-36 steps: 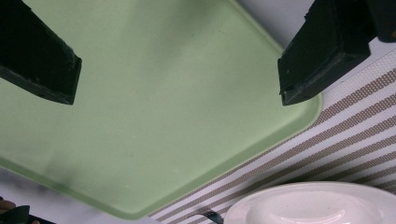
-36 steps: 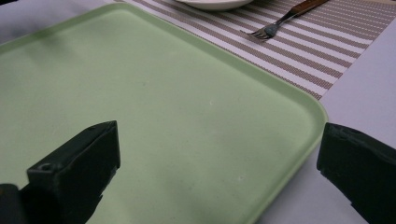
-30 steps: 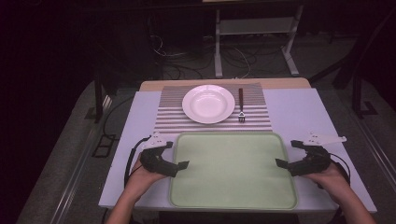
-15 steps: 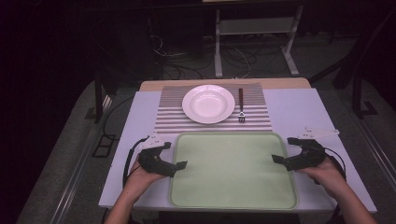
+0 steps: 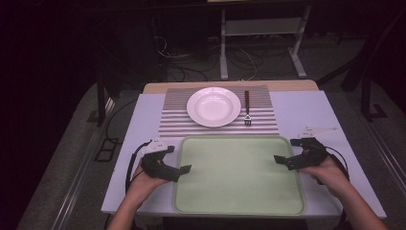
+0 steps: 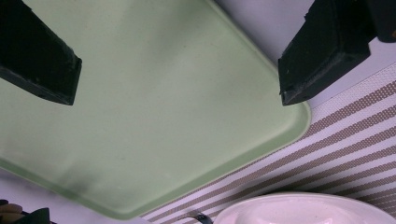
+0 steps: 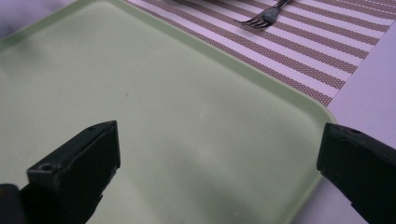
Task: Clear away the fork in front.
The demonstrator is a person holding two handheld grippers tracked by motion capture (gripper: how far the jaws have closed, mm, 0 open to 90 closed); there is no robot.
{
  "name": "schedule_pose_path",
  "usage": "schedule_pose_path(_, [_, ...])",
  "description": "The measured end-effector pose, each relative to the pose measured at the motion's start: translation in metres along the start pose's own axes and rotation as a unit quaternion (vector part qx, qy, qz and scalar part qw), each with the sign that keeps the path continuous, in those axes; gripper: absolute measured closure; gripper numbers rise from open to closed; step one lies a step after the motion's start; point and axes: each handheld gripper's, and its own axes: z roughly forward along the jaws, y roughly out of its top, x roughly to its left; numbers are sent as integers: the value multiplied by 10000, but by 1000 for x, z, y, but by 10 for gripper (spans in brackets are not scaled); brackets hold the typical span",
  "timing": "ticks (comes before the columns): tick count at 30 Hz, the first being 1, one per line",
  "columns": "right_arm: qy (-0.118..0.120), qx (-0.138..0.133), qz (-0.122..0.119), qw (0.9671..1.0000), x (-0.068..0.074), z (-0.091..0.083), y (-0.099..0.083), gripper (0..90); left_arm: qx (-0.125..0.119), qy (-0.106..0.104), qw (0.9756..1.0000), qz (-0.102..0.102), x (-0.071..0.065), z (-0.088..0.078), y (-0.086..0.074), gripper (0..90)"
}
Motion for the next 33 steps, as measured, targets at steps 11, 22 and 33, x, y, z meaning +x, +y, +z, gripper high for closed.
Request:
schedule_pose_path(11, [-9, 32, -11, 10000, -6, 11, 21, 0, -40, 39, 10000, -30, 2, -2, -1, 0])
schedule_pose_path(22, [-39, 131, -39, 9999, -10, 21, 38, 0, -28, 64, 10000, -4, 1, -2, -1, 0])
schedule_pose_path(33, [-88, 171, -37, 9998, -15, 32, 57, 0, -26, 70, 10000, 9, 0, -2, 0, 0])
